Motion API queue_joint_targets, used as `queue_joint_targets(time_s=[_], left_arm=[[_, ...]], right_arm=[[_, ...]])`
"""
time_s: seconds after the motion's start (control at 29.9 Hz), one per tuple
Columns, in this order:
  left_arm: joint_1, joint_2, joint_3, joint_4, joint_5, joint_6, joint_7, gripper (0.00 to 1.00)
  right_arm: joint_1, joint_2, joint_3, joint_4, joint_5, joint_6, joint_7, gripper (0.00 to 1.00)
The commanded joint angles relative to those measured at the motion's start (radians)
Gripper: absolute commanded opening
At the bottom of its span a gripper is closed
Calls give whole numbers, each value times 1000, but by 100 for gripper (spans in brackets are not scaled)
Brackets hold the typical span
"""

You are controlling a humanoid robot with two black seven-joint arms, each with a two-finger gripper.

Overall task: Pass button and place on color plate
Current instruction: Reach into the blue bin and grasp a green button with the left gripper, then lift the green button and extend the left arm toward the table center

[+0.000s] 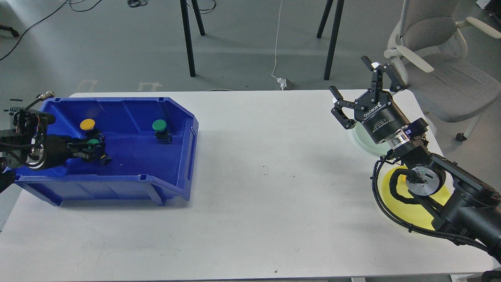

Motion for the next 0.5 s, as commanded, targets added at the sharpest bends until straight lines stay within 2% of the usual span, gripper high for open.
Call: queue_joint_targets(time_s=[0.0,0.1,0.27,0.47], left_arm=[[-34,15,-1,-19,-4,-30,0,29],[-53,65,-15,-94,-21,-59,0,29],[-93,177,-56,-296,-160,-99,0,29],[-94,298,-228,-554,-312,-152,0,29]], right_arm=[[0,0,1,-2,0,0,0,97],[0,0,1,-3,0,0,0,97],[0,0,1,-3,0,0,0,97],[0,0,5,-3,1,0,0,97]])
